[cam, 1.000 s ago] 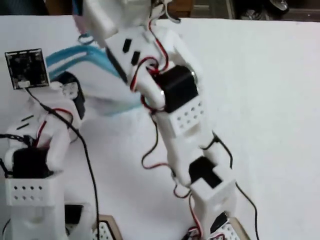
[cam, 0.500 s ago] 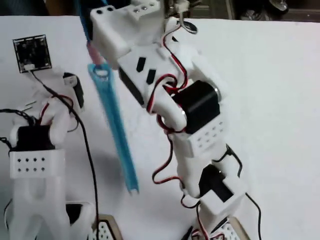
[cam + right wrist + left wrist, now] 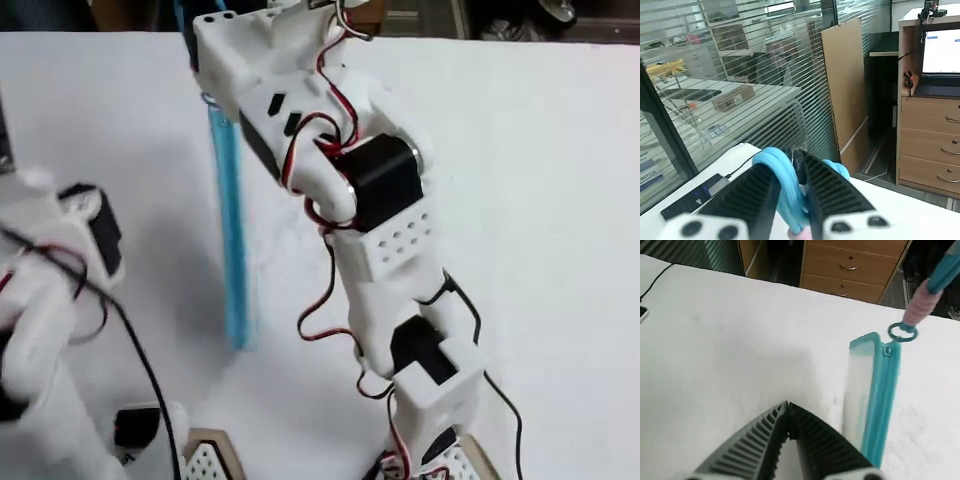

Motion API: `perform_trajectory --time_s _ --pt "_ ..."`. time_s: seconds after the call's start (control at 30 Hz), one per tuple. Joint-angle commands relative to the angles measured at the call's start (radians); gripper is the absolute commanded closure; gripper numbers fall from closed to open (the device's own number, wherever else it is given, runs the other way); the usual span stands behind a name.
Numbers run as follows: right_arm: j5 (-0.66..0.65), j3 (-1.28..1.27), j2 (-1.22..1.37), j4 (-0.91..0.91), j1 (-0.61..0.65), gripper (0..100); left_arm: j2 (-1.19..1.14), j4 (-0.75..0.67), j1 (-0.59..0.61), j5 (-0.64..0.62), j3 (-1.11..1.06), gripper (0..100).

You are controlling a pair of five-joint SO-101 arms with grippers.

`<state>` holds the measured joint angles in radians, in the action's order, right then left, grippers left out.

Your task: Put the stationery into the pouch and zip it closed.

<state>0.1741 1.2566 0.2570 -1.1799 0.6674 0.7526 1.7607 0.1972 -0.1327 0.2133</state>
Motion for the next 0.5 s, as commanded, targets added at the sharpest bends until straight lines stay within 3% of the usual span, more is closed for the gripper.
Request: perform_trajectory --time_s 0.0,0.2,0.47 --pt "0.012 0.015 -0.015 0.010 -0.007 98.1 0.016 0.025 -0.021 -0.009 0.061 94" --pt "0.009 0.017 -0.015 0.053 0.004 98.1 0.021 -0.028 -0.228 -0.017 -0.011 78" --pt "0.006 0.015 -0.041 0.051 0.012 98.2 -0.033 -0.267 -0.168 -0.023 -0.281 75"
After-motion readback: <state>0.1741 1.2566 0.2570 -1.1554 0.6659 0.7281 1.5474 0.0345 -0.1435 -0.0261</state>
